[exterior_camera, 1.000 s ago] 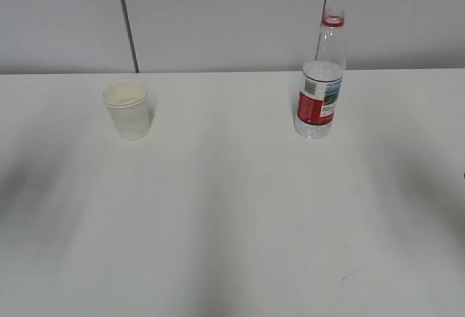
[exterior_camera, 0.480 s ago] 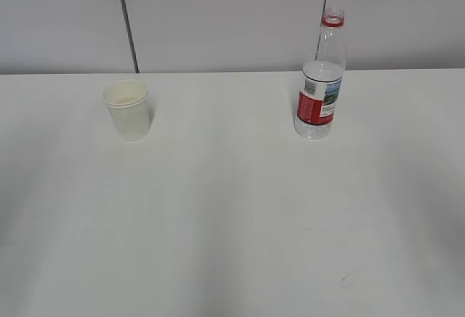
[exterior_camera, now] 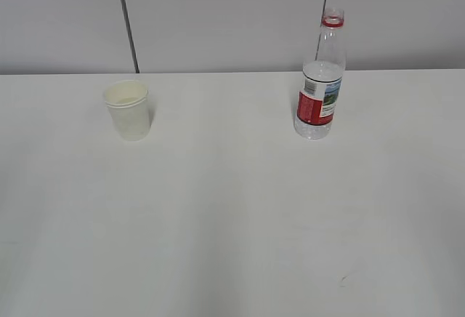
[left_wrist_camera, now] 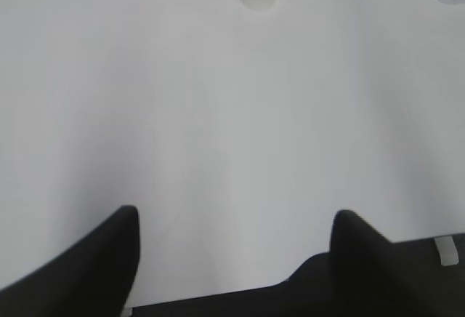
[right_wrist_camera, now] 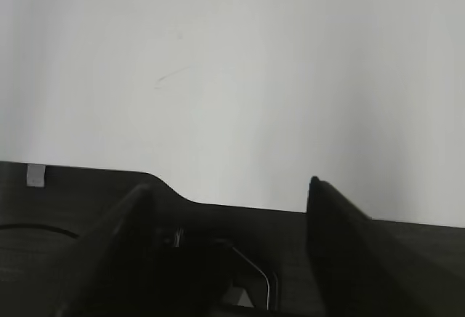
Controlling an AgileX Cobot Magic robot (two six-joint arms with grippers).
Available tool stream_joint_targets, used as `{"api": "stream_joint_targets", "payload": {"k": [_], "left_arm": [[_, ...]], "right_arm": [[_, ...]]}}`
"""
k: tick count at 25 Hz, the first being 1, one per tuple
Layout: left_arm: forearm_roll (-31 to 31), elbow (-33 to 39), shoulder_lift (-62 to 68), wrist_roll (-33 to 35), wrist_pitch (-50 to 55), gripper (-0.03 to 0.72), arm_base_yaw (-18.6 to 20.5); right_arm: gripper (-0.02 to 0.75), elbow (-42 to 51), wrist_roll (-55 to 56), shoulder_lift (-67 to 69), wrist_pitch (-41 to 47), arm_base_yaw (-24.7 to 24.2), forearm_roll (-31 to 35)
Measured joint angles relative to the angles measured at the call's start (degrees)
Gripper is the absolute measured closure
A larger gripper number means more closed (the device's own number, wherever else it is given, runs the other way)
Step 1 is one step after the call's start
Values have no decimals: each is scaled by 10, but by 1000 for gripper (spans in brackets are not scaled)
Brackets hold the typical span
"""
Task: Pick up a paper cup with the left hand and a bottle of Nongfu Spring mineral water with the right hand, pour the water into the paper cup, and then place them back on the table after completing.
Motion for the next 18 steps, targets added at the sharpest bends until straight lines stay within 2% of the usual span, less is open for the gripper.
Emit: {"api": "stream_joint_targets", "payload": {"k": [11,18], "left_arm": [[-15,65,-165,0,7,189,0],[-21,84,-176,15,10,189,0]], "right_arm": [[256,67,-68,-179,-39,0,0],[256,96,-76,-251,-53,0,0]]}}
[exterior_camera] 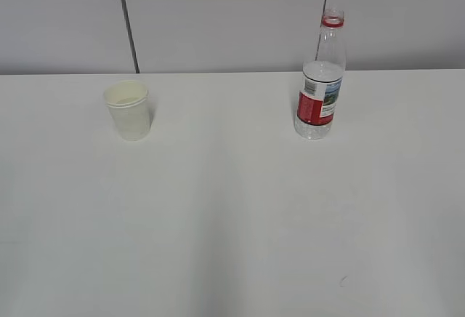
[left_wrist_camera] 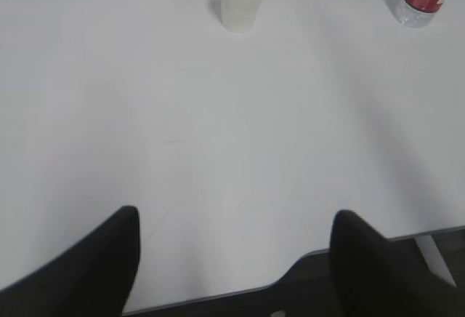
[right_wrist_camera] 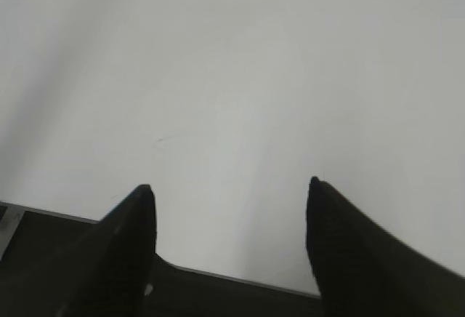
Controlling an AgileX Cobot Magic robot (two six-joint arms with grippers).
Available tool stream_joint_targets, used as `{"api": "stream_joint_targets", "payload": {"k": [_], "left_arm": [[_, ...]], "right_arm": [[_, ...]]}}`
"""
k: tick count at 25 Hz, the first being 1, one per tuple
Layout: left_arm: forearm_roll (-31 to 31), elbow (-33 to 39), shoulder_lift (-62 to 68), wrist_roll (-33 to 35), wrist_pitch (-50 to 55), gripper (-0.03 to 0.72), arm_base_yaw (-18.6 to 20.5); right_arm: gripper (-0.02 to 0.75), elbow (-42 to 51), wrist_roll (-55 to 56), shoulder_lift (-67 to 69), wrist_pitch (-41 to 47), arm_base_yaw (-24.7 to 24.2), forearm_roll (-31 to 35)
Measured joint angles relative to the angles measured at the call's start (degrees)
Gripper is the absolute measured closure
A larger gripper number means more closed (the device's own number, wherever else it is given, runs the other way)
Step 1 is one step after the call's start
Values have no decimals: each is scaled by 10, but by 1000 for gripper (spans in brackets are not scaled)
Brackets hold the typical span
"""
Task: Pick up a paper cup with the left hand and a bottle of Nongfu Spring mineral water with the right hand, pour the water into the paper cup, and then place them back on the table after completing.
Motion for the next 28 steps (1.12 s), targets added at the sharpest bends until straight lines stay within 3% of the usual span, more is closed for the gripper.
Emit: {"api": "stream_joint_targets", "payload": {"k": [10,28], "left_arm": [[1,68,0,41,-96,190,0],[1,70,0,43,-104,193,0]], "right_arm": [[256,6,-1,-19,-3,0,-6],[256,12,-3,-20,-3,0,-28]]}}
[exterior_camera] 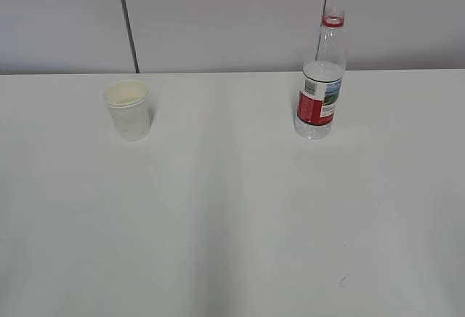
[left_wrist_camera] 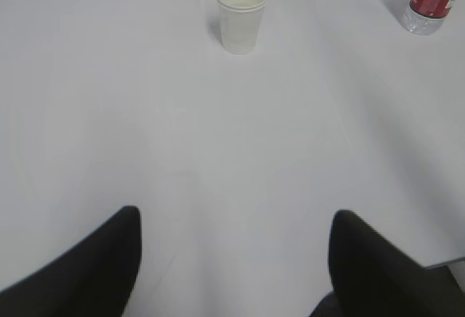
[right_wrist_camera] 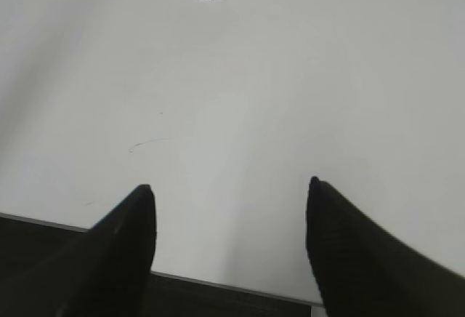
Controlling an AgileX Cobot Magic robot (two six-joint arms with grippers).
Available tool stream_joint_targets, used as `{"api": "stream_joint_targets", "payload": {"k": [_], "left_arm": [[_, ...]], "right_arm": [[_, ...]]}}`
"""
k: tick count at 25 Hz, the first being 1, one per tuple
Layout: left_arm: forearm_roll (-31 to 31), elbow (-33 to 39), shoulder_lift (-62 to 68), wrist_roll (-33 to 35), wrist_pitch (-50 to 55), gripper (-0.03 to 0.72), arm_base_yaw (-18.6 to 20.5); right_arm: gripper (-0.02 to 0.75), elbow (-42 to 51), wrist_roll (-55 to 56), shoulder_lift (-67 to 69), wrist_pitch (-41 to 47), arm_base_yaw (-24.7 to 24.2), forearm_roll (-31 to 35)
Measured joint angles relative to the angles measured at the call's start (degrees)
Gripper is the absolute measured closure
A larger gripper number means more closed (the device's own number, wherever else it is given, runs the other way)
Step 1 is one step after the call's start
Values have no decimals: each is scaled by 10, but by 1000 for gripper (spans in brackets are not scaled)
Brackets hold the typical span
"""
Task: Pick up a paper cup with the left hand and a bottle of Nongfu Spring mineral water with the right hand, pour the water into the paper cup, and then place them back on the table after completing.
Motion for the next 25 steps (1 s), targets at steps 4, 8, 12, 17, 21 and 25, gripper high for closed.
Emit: {"api": "stream_joint_targets", "payload": {"k": [4,8,12,17,21,25], "left_arm": [[0,1,0,0,0,198,0],[0,1,0,0,0,200,1],[0,1,0,0,0,207,19],[0,1,0,0,0,212,31],[0,1,0,0,0,218,31],[0,1,0,0,0,228,31]], "right_arm": [[256,0,0,0,0,0,-2],[256,0,0,0,0,0,-2],[256,0,0,0,0,0,-3],[256,0,0,0,0,0,-3],[256,0,0,0,0,0,-3],[256,0,0,0,0,0,-3]]}}
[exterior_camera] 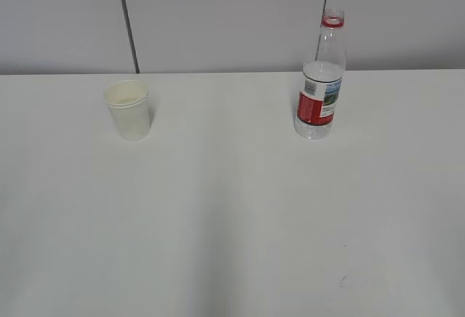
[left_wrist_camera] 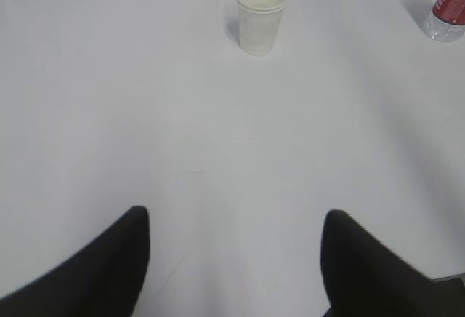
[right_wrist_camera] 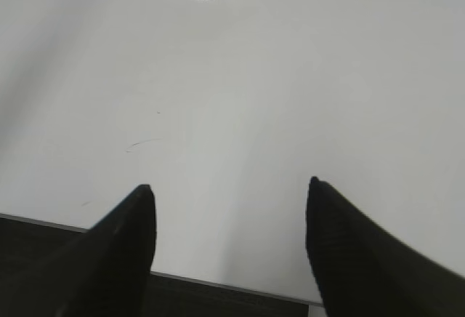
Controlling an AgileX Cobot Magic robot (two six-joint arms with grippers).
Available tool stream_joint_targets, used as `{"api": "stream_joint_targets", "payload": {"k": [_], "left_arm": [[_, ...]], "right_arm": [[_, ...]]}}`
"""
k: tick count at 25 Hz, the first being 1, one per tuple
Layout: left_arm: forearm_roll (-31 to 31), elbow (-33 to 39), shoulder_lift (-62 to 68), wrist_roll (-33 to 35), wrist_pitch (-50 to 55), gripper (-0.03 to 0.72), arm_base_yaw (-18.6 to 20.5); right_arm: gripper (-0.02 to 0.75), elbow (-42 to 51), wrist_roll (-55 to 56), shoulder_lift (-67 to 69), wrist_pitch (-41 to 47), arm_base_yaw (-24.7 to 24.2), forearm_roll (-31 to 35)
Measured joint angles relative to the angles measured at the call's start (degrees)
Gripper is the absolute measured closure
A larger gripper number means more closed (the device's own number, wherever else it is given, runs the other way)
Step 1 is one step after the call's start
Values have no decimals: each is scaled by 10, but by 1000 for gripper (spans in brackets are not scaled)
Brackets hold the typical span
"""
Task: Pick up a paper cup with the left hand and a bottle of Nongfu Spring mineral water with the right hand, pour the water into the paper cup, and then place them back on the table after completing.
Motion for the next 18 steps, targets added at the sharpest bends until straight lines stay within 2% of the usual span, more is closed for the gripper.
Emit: {"api": "stream_joint_targets", "payload": {"k": [18], "left_arm": [[0,0,0,0,0,249,0]], "right_arm": [[256,0,0,0,0,0,-1]]}}
